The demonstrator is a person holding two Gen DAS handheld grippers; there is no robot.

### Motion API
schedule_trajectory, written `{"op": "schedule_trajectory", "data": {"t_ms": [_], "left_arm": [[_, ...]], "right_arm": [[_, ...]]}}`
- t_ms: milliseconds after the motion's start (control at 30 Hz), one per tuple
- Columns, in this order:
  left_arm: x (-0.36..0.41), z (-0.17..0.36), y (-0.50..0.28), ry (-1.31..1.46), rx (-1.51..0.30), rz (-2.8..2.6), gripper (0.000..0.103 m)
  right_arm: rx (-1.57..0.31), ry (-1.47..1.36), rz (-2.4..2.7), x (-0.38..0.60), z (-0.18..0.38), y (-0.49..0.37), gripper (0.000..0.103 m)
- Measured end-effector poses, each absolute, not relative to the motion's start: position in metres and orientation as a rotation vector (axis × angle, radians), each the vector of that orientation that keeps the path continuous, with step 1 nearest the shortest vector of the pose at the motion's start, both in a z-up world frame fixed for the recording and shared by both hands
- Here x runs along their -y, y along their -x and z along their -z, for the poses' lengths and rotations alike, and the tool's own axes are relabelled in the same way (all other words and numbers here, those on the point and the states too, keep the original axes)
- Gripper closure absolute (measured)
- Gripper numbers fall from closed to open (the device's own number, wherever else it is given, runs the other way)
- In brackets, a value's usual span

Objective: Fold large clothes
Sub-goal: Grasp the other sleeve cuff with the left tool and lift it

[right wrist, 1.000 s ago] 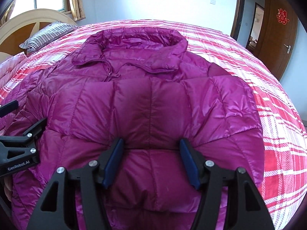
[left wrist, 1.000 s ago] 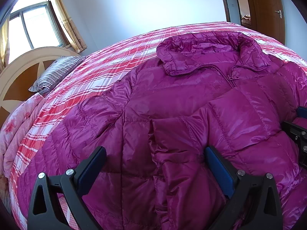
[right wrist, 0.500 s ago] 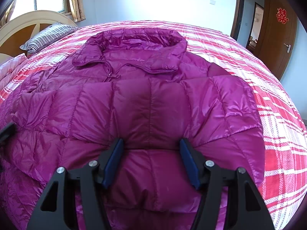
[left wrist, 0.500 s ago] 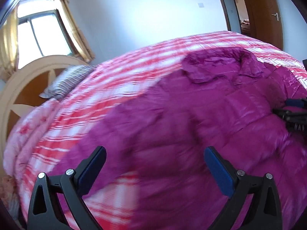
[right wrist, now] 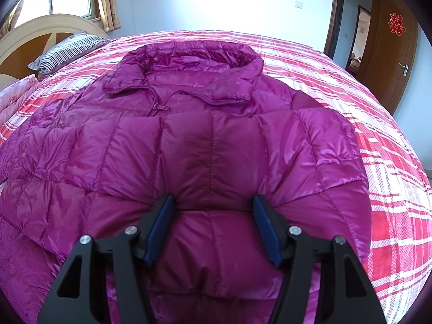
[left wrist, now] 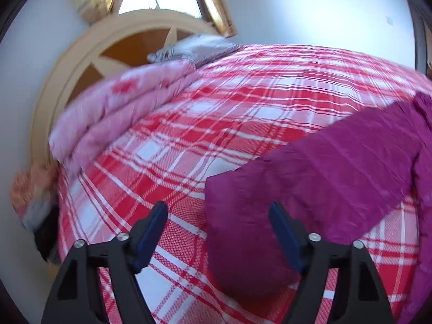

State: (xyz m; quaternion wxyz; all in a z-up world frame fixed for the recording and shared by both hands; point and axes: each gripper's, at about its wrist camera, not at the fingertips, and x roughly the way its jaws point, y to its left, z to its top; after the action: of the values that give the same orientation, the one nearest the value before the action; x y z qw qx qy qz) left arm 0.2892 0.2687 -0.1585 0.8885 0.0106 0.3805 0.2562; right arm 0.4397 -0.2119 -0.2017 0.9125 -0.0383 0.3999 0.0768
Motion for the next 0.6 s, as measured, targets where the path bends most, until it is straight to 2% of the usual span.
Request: {"op": "schedule_trajectory", "data": {"t_ms": [100,133,167,233,333,600], "left_arm": [[-0.277,0.171,-0.297,0.012,-0.821,-0.52,0.027],[-0.278,0.176,-0.3,0.009,-0.833,-0.518,0.034],[-0.277,0.178,-0.3,0.013,-0.841,-0.508,0.051],[-0.276,0.182,-0.304,0.041,-0.854,-0.463,0.073],[-0.267,0.169,-0.301,0.015,-0.802,-0.484,0.085],[-0.256,0.131,-0.297,-0.005,-0.694,-0.476,0.091]], "right_arm": [[-0.823,0.082,-0.157,0.212,0.201,-0.439,0.038],[-0.822,0.083,-0.156,0.212,0.201,-0.439,0.038],[-0.821,0.083,-0.157,0.212,0.201,-0.439,0.038],[-0.821,0.081,-0.158,0.213,0.201,-0.439,0.038],[-0.819,0.083,-0.157,0.212,0.201,-0.439,0.038],[-0.818,0.082,-0.159,0.213,0.201,-0.438,0.038]]}}
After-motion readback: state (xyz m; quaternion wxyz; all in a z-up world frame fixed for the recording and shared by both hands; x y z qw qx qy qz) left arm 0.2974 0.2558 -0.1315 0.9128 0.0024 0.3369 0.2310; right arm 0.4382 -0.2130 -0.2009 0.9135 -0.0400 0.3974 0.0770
